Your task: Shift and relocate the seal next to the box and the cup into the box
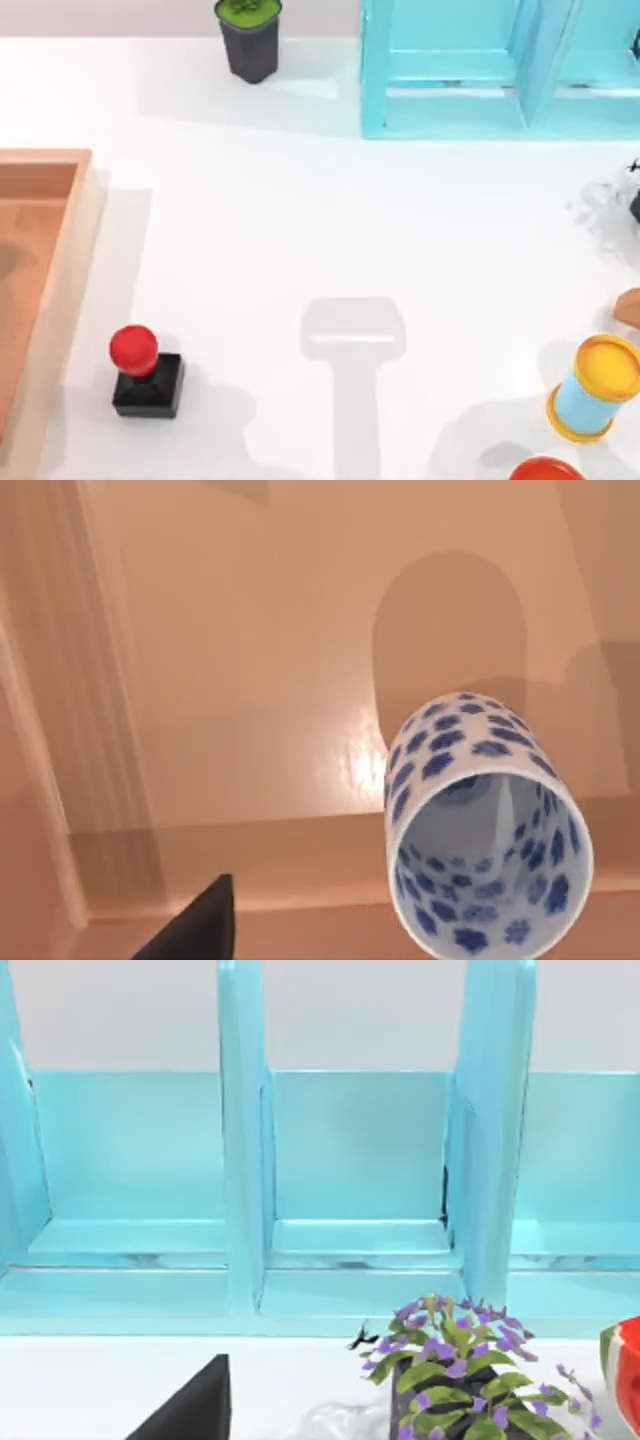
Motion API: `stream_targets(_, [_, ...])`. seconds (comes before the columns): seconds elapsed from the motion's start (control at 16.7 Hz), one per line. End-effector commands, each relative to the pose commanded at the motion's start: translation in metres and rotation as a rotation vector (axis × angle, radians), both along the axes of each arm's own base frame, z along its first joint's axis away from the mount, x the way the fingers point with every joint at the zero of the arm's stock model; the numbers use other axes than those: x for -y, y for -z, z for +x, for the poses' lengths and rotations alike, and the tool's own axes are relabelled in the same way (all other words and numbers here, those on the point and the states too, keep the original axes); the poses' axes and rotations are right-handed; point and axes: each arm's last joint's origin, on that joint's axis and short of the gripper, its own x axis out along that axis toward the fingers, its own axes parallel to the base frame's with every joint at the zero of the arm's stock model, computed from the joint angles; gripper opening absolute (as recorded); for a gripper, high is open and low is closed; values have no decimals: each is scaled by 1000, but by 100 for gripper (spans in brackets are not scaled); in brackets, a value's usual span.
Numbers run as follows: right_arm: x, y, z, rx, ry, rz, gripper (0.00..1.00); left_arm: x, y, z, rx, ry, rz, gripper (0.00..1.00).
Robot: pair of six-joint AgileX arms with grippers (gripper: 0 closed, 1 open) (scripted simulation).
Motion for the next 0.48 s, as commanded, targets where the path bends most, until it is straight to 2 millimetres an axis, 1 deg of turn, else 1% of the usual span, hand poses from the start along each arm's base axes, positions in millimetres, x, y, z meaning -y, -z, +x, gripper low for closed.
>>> stream_targets(0.18, [0,0,0,0,0,0,100,-2,-25,-4,-14,-31,-11,100])
stream_targets(0.3, [0,0,0,0,0,0,100,-6,-38,-9,-17,-74,-34,100])
stream_targets(0.48, [0,0,0,0,0,0,100,-10,-43,-12,-22,-105,-55,100])
